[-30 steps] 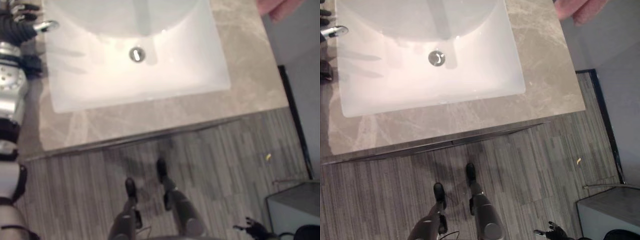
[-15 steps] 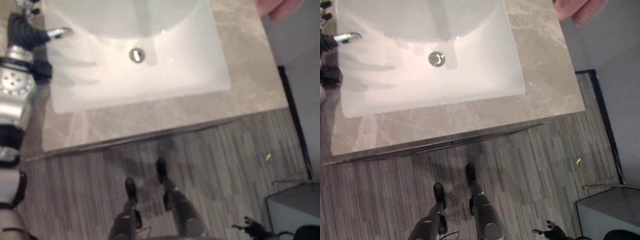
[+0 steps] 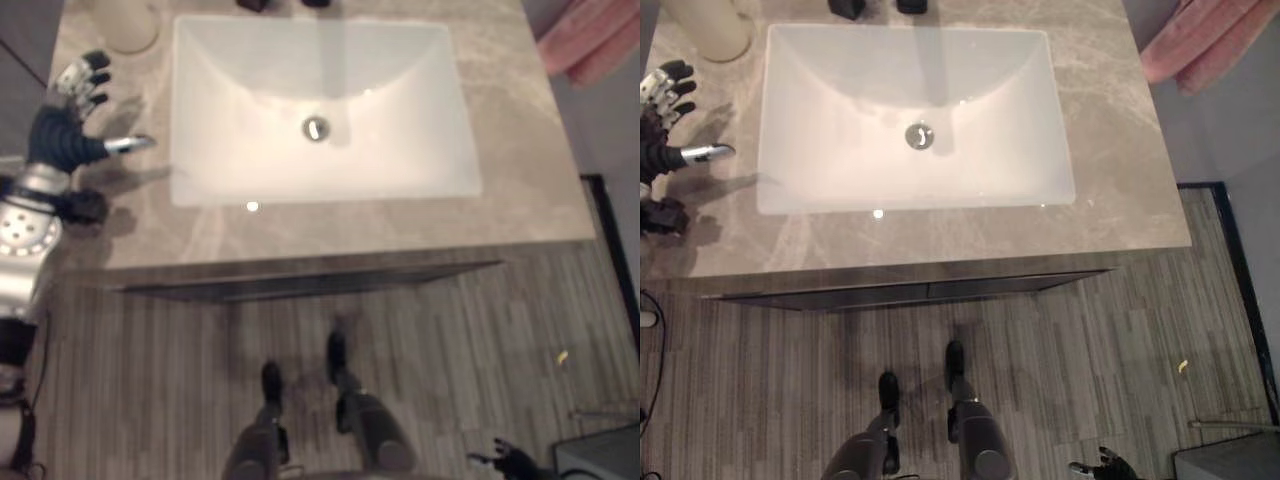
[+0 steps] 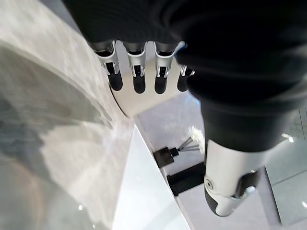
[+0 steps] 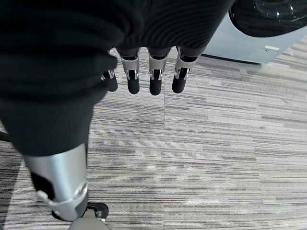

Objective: Put brush and paste in cup on sink, flatten towel.

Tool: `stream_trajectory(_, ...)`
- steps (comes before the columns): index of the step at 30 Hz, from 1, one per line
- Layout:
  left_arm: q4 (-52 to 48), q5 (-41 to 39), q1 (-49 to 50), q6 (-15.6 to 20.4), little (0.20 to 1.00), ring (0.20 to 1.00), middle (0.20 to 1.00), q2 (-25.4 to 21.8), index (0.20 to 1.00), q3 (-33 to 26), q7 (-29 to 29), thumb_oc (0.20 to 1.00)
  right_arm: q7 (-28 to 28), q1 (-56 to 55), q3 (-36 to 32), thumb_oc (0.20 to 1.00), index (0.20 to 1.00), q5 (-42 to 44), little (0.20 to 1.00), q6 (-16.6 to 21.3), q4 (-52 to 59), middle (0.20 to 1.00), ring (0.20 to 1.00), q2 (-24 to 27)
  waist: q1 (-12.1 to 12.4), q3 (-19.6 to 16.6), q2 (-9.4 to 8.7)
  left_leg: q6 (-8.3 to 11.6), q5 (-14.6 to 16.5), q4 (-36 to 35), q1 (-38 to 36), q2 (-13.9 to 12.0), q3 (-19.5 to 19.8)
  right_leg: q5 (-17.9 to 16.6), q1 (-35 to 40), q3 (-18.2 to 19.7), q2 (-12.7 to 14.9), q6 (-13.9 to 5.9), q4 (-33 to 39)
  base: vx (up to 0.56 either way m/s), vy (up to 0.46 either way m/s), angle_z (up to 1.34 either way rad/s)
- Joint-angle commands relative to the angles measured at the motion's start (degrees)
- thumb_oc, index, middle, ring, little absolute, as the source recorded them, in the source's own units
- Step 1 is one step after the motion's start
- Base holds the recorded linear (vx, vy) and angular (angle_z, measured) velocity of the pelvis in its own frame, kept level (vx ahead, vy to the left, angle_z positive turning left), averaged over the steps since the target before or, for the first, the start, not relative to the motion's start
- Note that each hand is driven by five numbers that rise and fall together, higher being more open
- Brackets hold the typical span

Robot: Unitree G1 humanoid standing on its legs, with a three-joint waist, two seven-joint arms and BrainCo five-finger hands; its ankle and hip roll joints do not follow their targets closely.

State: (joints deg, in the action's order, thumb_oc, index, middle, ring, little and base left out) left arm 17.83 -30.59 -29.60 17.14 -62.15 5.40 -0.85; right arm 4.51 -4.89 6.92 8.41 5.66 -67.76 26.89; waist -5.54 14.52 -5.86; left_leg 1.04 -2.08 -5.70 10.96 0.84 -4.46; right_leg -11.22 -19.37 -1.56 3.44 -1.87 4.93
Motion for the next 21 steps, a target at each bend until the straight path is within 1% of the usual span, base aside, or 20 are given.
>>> stream_trajectory(1,3.1,-2.1,-4.9,3.6,1.000,1.000,1.000,-2.9,1.000,-2.2,-1.5,1.000,-0.3,-2.3,-0.8,1.000,1.000,-1.0,1.000,-0.9,-4.1,1.000,1.000,1.8,-1.1,-3.4,1.60,-0.27,3.2,0.7,1.4,-1.7,-1.7,8.7,6.2,-0.9,2.7,-4.22,0.1,-0.02,0.018,0.06)
stream_trajectory(5,5.9,-1.9,-8.3,3.4,1.000,1.000,1.000,-3.0,1.000,0.0,-2.4,1.000,-0.3,-2.0,-0.2,1.000,1.000,-1.0,1.000,-0.8,-4.2,1.000,1.000,1.9,-1.3,-3.3,1.17,-0.24,3.0,0.7,1.8,-1.8,-1.7,8.5,5.9,-1.0,2.7,-4.18,0.1,-0.01,0.006,0.00)
stream_trajectory(6,7.6,-1.4,-10.8,3.3,1.000,1.000,1.000,-3.5,1.000,1.8,-3.0,1.000,-0.4,-1.8,0.2,1.000,1.000,-1.0,1.000,-0.8,-4.3,1.000,1.000,2.1,-1.5,-3.1,0.99,-0.26,2.8,0.7,2.1,-1.8,-1.7,8.4,5.7,-0.9,2.7,-4.15,0.1,0.00,0.000,0.00)
stream_trajectory(8,9.1,-1.2,-12.6,3.3,1.000,1.000,1.000,-3.4,1.000,3.0,-3.6,1.000,-0.5,-1.7,0.4,1.000,1.000,-0.9,1.000,-0.7,-4.3,1.000,1.000,2.1,-1.7,-2.9,0.82,-0.25,2.7,0.7,2.3,-1.9,-1.9,8.3,5.4,-0.8,2.7,-4.15,0.1,0.00,0.000,0.00)
stream_trajectory(11,11.2,-1.2,-14.7,3.2,1.000,1.000,1.000,-3.0,1.000,4.2,-4.2,1.000,-0.7,-1.8,0.5,1.000,1.000,-0.7,1.000,-0.7,-4.3,1.000,1.000,2.3,-1.9,-2.6,0.76,-0.22,2.6,0.7,2.5,-2.0,-2.2,8.1,5.1,-0.6,2.6,-4.14,0.1,0.00,0.000,0.00)
stream_trajectory(21,13.4,-1.6,-18.5,3.1,1.000,1.000,1.000,-2.6,1.000,7.0,-4.4,1.000,-0.8,-1.9,0.2,1.000,1.000,-0.3,1.000,-0.8,-4.2,1.000,1.000,3.2,-2.5,-1.5,0.97,-0.17,2.2,0.7,3.5,-2.1,-2.9,7.6,3.7,-0.1,2.6,-4.33,0.1,0.01,-0.005,-0.04)
